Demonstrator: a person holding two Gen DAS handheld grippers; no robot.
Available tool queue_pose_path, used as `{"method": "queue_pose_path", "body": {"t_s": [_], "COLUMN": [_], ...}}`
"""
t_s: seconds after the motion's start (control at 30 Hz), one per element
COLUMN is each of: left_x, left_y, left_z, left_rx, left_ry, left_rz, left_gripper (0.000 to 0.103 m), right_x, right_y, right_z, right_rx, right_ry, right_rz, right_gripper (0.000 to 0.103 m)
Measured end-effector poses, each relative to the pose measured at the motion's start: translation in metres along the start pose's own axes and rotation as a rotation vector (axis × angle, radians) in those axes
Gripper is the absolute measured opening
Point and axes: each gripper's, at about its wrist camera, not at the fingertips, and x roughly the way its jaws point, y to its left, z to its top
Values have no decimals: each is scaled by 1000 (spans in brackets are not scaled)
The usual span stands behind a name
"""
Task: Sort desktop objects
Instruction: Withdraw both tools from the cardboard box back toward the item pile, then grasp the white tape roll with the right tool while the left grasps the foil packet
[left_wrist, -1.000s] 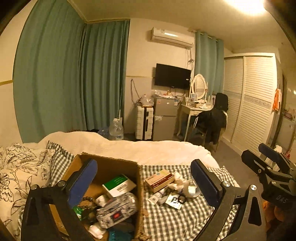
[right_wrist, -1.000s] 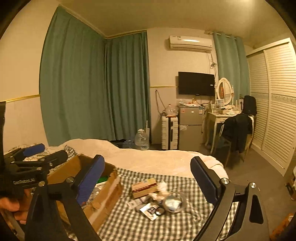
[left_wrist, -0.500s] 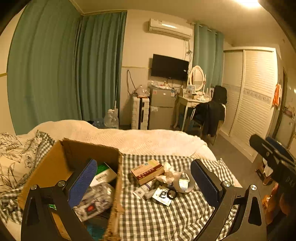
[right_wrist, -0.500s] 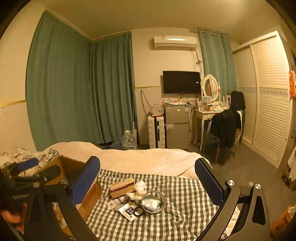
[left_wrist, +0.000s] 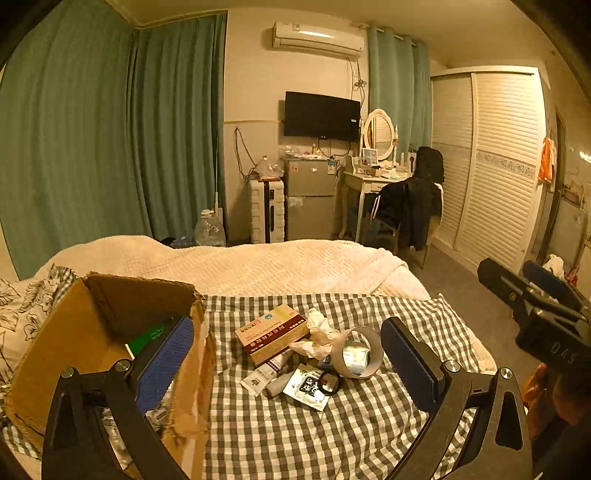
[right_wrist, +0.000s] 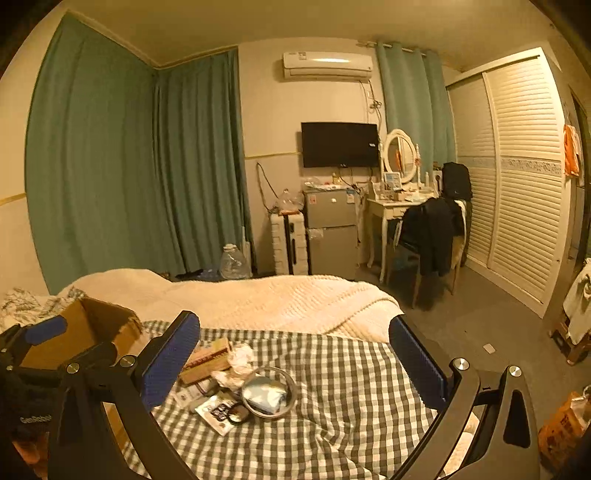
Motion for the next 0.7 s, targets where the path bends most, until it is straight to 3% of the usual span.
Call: {"method": "queue_pose_path", "body": {"t_s": [0.17, 0.4, 0.7], "left_x": [23, 52, 94], "left_y": [-3, -9, -17], "left_z": [-11, -30, -59], "left_rx": [6, 25, 75], "left_ry": [64, 123, 208], "left_rz": [-26, -41, -48], "left_gripper": [103, 102, 98], "right_x": [15, 48, 85], "right_y": [-4, -10, -25], "right_z": [-8, -25, -44], "right_rx": [-17, 17, 54], "right_ry": [29, 124, 210], "right_rz": [-14, 97, 107], "right_gripper": [103, 103, 102]}}
